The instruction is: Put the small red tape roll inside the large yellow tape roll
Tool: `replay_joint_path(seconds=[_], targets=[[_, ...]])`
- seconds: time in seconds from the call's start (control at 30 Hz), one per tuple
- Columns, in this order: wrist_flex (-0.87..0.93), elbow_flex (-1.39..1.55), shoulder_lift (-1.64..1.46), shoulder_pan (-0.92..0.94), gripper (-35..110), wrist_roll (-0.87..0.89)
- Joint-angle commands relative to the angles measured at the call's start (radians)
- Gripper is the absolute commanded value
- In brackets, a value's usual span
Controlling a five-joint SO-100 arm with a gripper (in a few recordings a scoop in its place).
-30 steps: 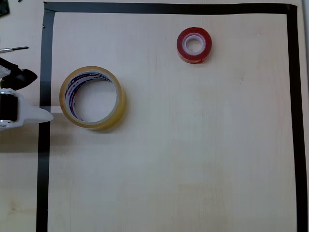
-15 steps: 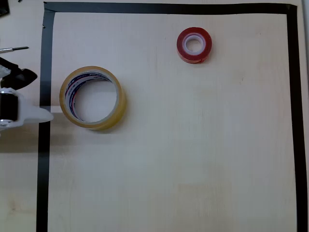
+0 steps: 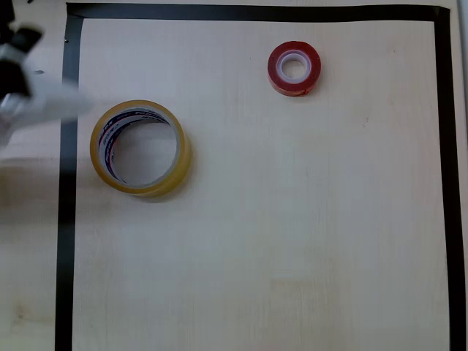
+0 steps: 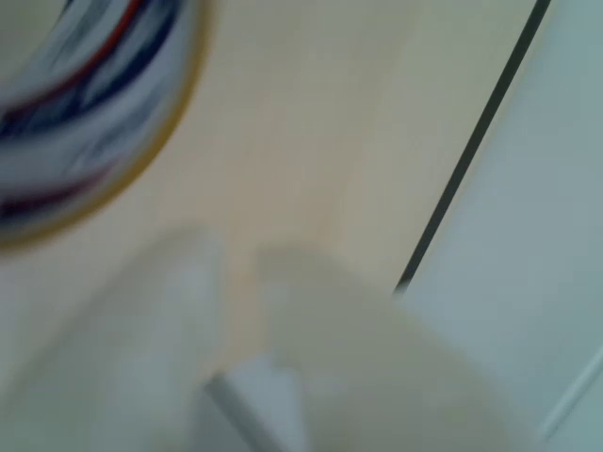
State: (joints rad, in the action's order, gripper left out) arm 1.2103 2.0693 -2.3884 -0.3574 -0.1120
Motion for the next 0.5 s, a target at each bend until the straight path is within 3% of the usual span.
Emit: replay_joint_path(seconds=[0.0, 0.2, 0.47], targets=[[-0.026, -0.318, 0.36, -0.095, 0, -0.028], [-0.037, -0.687, 0.819, -0.146, 0, -0.074], [-0.037, -1.088, 1.216, -0.11, 11, -0.094]])
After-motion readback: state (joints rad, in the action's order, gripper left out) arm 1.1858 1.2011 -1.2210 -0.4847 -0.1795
